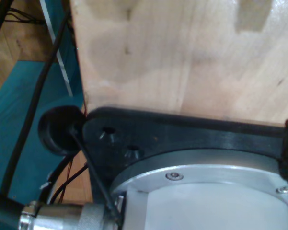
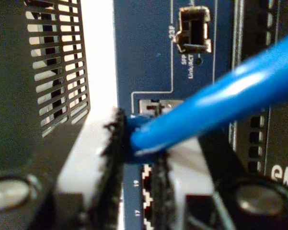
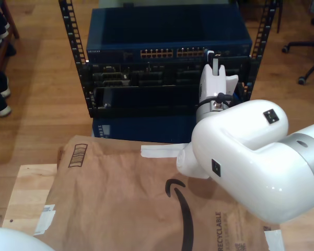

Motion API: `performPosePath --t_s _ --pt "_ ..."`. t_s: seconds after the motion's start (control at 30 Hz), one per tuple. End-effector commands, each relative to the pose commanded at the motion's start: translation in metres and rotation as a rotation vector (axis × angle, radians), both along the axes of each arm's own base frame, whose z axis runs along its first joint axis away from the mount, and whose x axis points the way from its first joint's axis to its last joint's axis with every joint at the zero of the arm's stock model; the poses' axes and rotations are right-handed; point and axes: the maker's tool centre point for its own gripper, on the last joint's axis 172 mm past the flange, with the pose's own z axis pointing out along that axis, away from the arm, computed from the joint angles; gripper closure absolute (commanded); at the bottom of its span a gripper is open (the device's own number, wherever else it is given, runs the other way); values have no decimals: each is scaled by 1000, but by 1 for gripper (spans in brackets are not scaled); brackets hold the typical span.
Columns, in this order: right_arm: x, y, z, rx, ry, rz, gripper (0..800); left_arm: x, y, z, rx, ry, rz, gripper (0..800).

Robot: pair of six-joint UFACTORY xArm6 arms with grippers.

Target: Grab the cable and plug it in

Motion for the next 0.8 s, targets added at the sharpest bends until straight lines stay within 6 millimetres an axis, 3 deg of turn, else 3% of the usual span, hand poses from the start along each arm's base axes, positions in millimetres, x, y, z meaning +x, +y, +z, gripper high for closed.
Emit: performPosePath --t_s 0.8 --pt "4 0 -3 2 -3 -3 800 0 0 0 0 0 0 0"
